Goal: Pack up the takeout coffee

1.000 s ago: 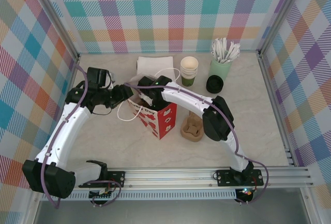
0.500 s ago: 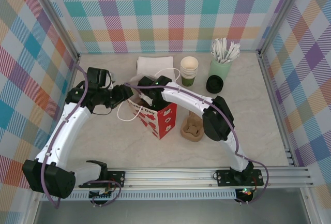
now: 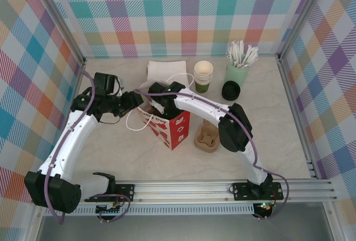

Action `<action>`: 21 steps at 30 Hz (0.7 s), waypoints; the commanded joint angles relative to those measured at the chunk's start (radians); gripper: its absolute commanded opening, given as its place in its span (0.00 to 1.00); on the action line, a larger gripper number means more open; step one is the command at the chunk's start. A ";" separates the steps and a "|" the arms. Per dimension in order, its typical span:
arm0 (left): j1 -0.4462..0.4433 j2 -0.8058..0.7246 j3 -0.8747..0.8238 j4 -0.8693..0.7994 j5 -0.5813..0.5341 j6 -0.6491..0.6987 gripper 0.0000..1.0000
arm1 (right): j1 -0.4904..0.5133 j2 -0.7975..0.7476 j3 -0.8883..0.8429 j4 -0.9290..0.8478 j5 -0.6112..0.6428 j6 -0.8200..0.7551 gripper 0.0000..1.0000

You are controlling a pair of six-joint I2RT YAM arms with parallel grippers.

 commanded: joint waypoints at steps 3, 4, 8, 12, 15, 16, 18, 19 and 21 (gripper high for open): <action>0.011 0.004 -0.012 -0.006 0.002 0.011 0.57 | 0.005 -0.029 -0.016 0.038 -0.050 0.015 0.96; 0.011 0.003 -0.012 -0.005 0.004 0.013 0.58 | 0.005 -0.032 -0.014 0.038 -0.052 0.016 1.00; 0.011 0.002 -0.012 -0.005 0.006 0.014 0.59 | 0.005 -0.038 -0.002 0.031 -0.053 0.023 1.00; 0.011 0.002 -0.013 -0.003 0.006 0.014 0.59 | 0.005 -0.041 0.013 0.023 -0.048 0.026 1.00; 0.011 0.001 -0.015 -0.001 0.012 0.012 0.59 | 0.005 -0.043 0.029 0.015 -0.044 0.034 1.00; 0.011 -0.002 -0.016 -0.001 0.012 0.013 0.59 | 0.005 -0.042 0.039 0.008 -0.037 0.038 1.00; 0.011 -0.006 -0.019 -0.001 0.013 0.012 0.59 | 0.005 -0.042 0.055 -0.002 -0.032 0.046 1.00; 0.012 -0.008 -0.022 0.000 0.015 0.011 0.59 | 0.005 -0.043 0.065 -0.008 -0.029 0.048 1.00; 0.011 -0.011 -0.026 0.003 0.015 0.009 0.59 | 0.006 -0.044 0.083 -0.018 -0.027 0.051 1.00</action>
